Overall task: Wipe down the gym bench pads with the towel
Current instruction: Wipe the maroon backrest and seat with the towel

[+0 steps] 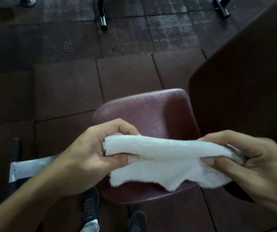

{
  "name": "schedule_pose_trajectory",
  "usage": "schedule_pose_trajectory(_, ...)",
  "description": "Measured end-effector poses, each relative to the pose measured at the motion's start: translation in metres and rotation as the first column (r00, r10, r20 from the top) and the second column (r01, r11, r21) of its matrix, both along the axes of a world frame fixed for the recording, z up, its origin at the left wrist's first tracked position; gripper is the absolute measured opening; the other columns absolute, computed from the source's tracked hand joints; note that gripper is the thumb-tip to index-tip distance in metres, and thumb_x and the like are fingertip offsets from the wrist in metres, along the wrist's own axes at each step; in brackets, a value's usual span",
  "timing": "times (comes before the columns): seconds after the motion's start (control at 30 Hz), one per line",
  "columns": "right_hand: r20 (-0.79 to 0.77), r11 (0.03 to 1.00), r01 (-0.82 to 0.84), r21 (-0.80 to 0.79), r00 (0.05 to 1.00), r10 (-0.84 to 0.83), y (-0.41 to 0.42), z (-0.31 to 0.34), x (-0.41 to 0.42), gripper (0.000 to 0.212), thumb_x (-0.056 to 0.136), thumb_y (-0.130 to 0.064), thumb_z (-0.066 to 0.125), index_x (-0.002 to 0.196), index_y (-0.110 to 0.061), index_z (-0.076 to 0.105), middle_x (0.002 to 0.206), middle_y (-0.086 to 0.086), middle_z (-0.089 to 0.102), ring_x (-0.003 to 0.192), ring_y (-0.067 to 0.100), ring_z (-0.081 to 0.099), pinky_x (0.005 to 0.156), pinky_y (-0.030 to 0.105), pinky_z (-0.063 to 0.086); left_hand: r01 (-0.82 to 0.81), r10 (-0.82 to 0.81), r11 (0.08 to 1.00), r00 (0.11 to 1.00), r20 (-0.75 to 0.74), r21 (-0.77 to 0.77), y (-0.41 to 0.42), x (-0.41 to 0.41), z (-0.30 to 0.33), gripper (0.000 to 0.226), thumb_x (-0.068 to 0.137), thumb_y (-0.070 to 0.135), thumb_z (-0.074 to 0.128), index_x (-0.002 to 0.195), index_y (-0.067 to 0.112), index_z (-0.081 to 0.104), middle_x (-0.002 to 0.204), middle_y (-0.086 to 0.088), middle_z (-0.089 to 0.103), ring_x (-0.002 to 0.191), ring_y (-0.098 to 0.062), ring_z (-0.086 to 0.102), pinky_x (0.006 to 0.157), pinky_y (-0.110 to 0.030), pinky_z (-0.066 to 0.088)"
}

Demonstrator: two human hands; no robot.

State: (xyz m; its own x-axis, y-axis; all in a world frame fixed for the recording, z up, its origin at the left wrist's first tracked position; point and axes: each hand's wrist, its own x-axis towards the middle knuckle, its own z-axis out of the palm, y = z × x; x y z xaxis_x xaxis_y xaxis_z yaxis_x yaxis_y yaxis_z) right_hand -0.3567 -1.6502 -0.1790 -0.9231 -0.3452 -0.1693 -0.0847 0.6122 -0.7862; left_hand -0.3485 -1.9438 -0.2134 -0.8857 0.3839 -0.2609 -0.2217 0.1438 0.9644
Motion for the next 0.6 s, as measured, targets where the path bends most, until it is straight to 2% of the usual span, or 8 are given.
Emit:
schedule_pose_trajectory(0.03,0.004,1.0,0.021,-0.016,1.0,-0.021,0.001,0.003,0.002,0.023,0.085,-0.038,0.078,0.105,-0.047,0.071,0.093,-0.016,0.076,0.083,0.004,0.074,0.067,0.026,0.059,-0.005,0.004,0.999,0.999,0.047,0.039,-0.001,0.002,-0.003,0.018,0.079,0.019,0.076,0.096,0.022,0.069,0.086,-0.009,0.069,0.076,-0.031,0.061,0.065,-0.035,0.05)
schedule_pose_trajectory(0.1,0.066,0.992,0.127,-0.015,0.99,-0.126,0.002,-0.005,-0.002,0.034,0.079,-0.045,0.08,0.107,-0.055,0.063,0.093,-0.016,0.074,0.082,0.003,0.072,0.065,0.024,0.058,-0.026,0.025,1.0,0.989,0.147,0.004,0.002,0.001,-0.018,0.019,0.081,0.029,0.076,0.095,0.019,0.069,0.086,-0.009,0.068,0.076,-0.023,0.06,0.067,-0.033,0.047)
schedule_pose_trajectory(0.2,0.112,0.961,0.257,0.106,0.957,-0.268,-0.002,-0.052,-0.017,0.041,0.078,-0.031,0.083,0.106,-0.045,0.056,0.091,-0.006,0.07,0.078,0.004,0.067,0.061,0.018,0.051,-0.188,0.196,0.98,0.891,0.41,-0.062,0.016,-0.003,-0.061,0.036,0.086,0.036,0.076,0.105,0.006,0.069,0.102,-0.023,0.07,0.086,-0.03,0.064,0.072,-0.043,0.047)
schedule_pose_trajectory(0.27,0.101,0.938,0.298,0.176,0.943,-0.318,-0.012,-0.089,-0.027,0.04,0.084,-0.023,0.081,0.108,-0.039,0.053,0.09,-0.004,0.063,0.075,0.007,0.062,0.06,0.013,0.045,-0.278,0.345,0.937,0.833,0.432,-0.211,0.024,-0.011,-0.091,0.025,0.086,0.033,0.076,0.096,0.01,0.074,0.093,-0.013,0.075,0.086,-0.028,0.069,0.074,-0.043,0.053)
schedule_pose_trajectory(0.37,0.045,0.908,0.34,0.243,0.932,-0.361,-0.028,-0.126,-0.032,0.034,0.093,-0.022,0.073,0.113,-0.03,0.048,0.093,-0.008,0.055,0.08,0.014,0.057,0.064,0.025,0.041,-0.373,0.511,0.837,0.794,0.328,-0.4,0.031,-0.021,-0.113,0.023,0.081,0.038,0.078,0.082,0.015,0.075,0.085,-0.007,0.076,0.077,-0.025,0.072,0.075,-0.042,0.058)
schedule_pose_trajectory(0.47,-0.006,0.876,0.365,0.316,0.924,-0.383,-0.034,-0.137,-0.035,0.04,0.096,-0.02,0.069,0.128,-0.025,0.045,0.108,0.002,0.054,0.092,0.021,0.057,0.076,0.035,0.047,-0.304,0.438,0.704,0.897,0.056,-0.641,0.039,-0.02,-0.109,0.035,0.082,0.047,0.075,0.08,0.013,0.063,0.075,0.0,0.068,0.069,-0.017,0.063,0.06,-0.033,0.05)
schedule_pose_trajectory(0.53,-0.09,0.835,0.372,0.406,0.925,-0.368,-0.039,-0.136,-0.03,0.048,0.097,-0.018,0.067,0.139,-0.022,0.044,0.126,0.01,0.051,0.104,0.029,0.057,0.083,0.04,0.05,-0.379,0.382,0.644,0.912,-0.15,-0.665,0.038,-0.016,-0.105,0.035,0.082,0.046,0.075,0.083,0.019,0.054,0.08,0.005,0.059,0.07,-0.013,0.056,0.059,-0.03,0.047)
schedule_pose_trajectory(0.6,-0.252,0.803,0.391,0.45,0.918,-0.306,-0.054,-0.13,-0.019,0.05,0.095,-0.017,0.067,0.141,-0.017,0.048,0.145,0.016,0.045,0.12,0.041,0.055,0.094,0.049,0.049,-0.493,0.35,0.613,0.87,-0.347,-0.617,0.027,-0.014,-0.105,0.03,0.083,0.043,0.074,0.092,0.023,0.053,0.092,0.008,0.054,0.077,-0.008,0.054,0.069,-0.028,0.044)
